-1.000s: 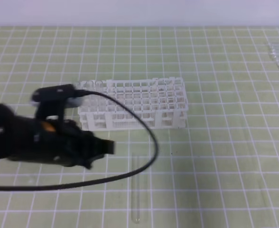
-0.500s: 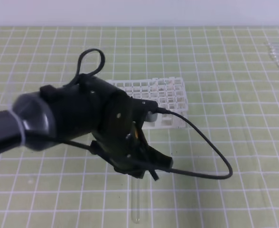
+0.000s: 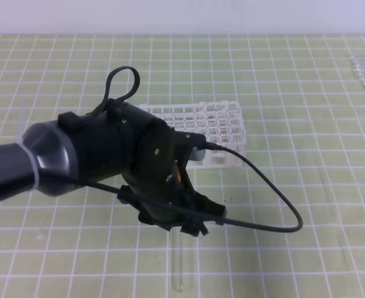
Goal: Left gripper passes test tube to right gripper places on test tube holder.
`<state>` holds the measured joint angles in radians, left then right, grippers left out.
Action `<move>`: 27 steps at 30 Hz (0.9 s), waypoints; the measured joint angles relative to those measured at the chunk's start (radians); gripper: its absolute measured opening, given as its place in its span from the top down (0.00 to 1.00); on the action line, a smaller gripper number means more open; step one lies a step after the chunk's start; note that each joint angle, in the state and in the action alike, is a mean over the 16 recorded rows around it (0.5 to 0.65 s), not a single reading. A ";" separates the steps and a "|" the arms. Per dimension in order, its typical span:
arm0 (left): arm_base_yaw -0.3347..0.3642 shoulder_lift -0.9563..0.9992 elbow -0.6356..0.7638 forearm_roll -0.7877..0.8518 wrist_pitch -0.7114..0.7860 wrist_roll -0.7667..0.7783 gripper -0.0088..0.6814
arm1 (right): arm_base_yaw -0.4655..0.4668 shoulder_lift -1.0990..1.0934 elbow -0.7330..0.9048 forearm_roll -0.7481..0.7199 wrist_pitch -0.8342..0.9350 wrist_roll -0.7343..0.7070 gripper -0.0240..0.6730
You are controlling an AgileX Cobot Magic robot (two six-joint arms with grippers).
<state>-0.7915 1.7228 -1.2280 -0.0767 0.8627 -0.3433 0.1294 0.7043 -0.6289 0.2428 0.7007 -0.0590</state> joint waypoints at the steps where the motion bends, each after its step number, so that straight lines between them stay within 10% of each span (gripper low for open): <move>1: 0.000 0.002 0.000 -0.002 -0.003 -0.005 0.50 | 0.000 0.000 0.000 0.000 -0.002 -0.002 0.99; 27: -0.016 0.139 -0.005 0.017 0.038 -0.113 0.48 | 0.000 0.000 0.010 0.005 -0.030 -0.012 0.99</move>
<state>-0.8079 1.8614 -1.2333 -0.0593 0.9012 -0.4563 0.1294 0.7043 -0.6184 0.2473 0.6707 -0.0712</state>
